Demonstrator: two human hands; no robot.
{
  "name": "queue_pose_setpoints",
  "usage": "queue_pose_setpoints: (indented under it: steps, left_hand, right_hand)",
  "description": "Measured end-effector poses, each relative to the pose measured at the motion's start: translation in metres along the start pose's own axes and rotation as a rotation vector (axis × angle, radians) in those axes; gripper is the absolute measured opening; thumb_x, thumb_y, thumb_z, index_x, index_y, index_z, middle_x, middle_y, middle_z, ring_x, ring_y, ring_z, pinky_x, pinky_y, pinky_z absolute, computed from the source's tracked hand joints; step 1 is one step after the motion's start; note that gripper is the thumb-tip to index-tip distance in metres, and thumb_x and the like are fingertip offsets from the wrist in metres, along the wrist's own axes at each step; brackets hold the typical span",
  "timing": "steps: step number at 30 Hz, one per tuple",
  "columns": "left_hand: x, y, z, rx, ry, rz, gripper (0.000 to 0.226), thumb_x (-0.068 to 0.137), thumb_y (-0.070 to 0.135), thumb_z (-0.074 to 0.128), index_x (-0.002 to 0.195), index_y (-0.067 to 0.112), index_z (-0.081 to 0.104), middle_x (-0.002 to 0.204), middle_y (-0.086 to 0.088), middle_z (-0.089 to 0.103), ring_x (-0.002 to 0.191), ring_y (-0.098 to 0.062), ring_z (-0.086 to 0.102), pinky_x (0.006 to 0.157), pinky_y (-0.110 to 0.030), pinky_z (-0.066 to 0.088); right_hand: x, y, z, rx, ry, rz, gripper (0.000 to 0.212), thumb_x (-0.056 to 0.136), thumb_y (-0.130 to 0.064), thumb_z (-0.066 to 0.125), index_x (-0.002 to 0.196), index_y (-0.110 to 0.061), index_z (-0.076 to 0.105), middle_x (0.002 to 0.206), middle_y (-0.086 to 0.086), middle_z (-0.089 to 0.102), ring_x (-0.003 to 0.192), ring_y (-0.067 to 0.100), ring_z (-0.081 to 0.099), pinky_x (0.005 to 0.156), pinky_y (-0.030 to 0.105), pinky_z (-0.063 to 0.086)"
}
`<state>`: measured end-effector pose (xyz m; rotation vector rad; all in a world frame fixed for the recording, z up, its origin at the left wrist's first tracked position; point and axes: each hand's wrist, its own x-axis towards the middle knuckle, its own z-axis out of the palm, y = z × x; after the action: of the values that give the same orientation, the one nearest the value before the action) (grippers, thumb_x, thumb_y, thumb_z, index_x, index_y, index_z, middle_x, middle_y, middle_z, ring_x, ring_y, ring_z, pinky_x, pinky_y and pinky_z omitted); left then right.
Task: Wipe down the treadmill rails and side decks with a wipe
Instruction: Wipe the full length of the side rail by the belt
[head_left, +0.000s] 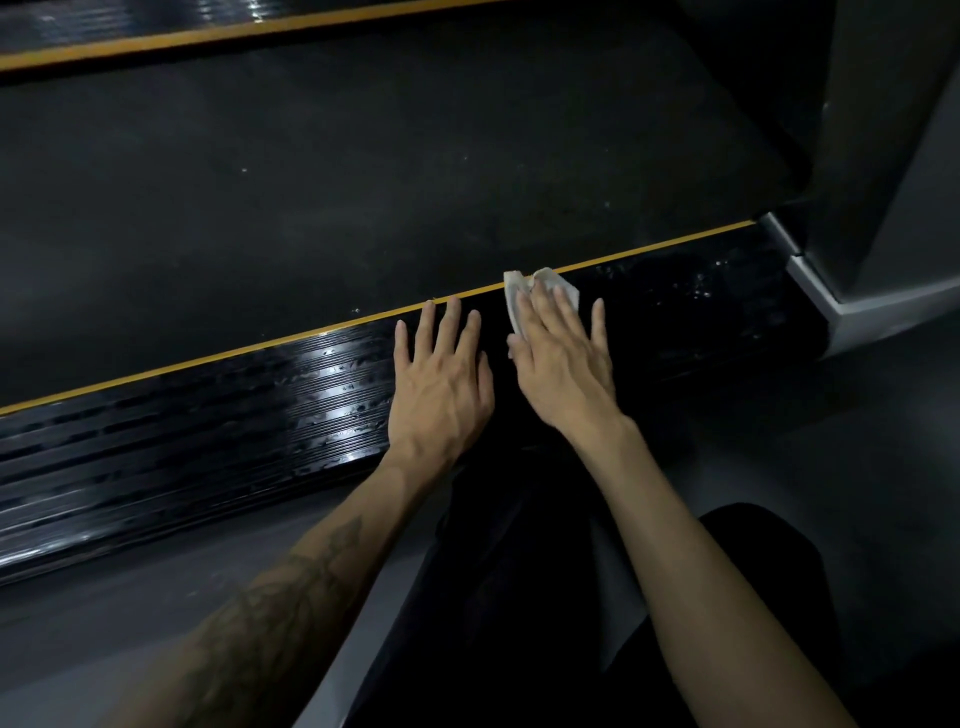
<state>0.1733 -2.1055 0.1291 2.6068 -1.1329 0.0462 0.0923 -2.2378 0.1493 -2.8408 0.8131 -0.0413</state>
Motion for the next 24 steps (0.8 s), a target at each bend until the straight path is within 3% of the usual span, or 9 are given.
queue_pose_setpoints:
  steps: [9,15,20,24]
  left_hand:
    - [0.0,-0.001,0.0,0.005,-0.016,0.02,0.06,0.102,0.036,0.024,0.155,0.014,0.041,0.166,-0.009,0.032,0.157,-0.031,0.018,0.126,-0.059,0.015]
    - [0.0,-0.001,-0.002,-0.013,-0.029,0.024,0.062,0.101,0.036,0.022,0.155,0.013,0.041,0.167,-0.008,0.031,0.157,-0.031,0.017,0.126,-0.059,0.013]
    - [0.001,-0.001,-0.001,-0.017,-0.024,0.023,0.061,0.101,0.035,0.024,0.154,0.013,0.042,0.166,-0.009,0.033,0.157,-0.031,0.018,0.125,-0.06,0.014]
    - [0.0,0.0,0.0,0.006,-0.026,0.036,0.062,0.1,0.037,0.022,0.156,0.016,0.041,0.167,-0.007,0.031,0.158,-0.029,0.017,0.125,-0.06,0.014]
  right_hand:
    - [0.014,-0.008,-0.006,-0.034,-0.086,-0.145,0.058,0.111,-0.037,0.023,0.165,-0.025,0.007,0.173,-0.004,-0.002,0.159,0.017,-0.006,0.126,0.054,-0.01]
    - [0.004,-0.002,-0.003,-0.04,-0.041,-0.004,0.059,0.111,-0.036,0.025,0.165,-0.02,0.009,0.173,0.0,0.0,0.159,0.02,-0.004,0.126,0.053,-0.005]
    - [0.013,-0.009,-0.003,-0.05,-0.073,-0.111,0.058,0.112,-0.036,0.025,0.165,-0.025,0.007,0.173,-0.003,-0.002,0.159,0.019,-0.006,0.126,0.054,-0.008]
    - [0.016,0.001,-0.003,-0.03,-0.018,-0.013,0.059,0.111,-0.037,0.027,0.165,-0.022,0.008,0.173,0.001,0.003,0.16,0.019,-0.002,0.125,0.055,-0.007]
